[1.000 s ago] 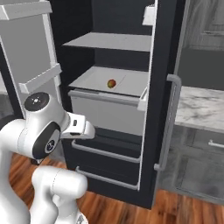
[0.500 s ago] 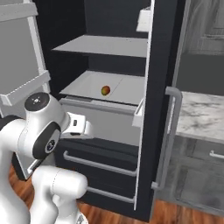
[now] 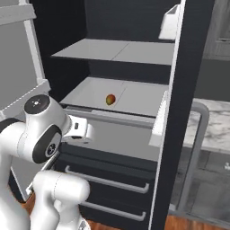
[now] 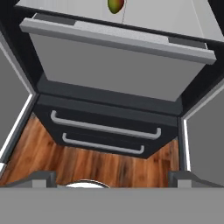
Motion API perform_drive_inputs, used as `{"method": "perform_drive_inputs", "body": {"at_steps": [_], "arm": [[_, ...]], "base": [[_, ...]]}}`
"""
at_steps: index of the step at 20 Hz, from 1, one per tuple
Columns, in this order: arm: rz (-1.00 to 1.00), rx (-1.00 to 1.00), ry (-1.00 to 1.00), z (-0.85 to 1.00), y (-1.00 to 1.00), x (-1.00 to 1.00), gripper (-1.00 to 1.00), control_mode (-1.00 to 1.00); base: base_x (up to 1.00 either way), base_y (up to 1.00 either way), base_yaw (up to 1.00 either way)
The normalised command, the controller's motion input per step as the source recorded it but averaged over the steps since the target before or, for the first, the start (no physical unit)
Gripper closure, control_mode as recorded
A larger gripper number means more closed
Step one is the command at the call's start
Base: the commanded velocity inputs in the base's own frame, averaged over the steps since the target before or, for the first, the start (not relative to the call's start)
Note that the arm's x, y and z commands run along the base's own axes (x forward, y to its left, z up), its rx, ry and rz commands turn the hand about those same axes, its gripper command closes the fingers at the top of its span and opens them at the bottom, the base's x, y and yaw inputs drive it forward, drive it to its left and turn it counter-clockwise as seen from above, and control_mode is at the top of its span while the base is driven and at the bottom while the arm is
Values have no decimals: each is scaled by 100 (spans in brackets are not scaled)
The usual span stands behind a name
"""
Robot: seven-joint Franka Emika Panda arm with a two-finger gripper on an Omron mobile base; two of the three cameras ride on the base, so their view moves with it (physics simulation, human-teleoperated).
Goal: Place the cold items (peach and mango) from the fridge in one tupperware on the dining counter. Place the warm items (hot dog and kebab skewer) in the stove area in another tupperware.
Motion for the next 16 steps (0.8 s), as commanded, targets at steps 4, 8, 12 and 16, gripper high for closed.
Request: {"method": "perform_drive_inputs", "body": {"at_steps": [4,8,12,16], "arm": [[0,0,0,0,0,0,-100,100],[0,0,0,0,0,0,-100,100],[0,0,0,0,0,0,-100,100],[-15,15,-26,0,16,22,-100,-100]], "base": [[62,2,-13],[53,3,-15],[35,7,-16],[0,0,0]]}}
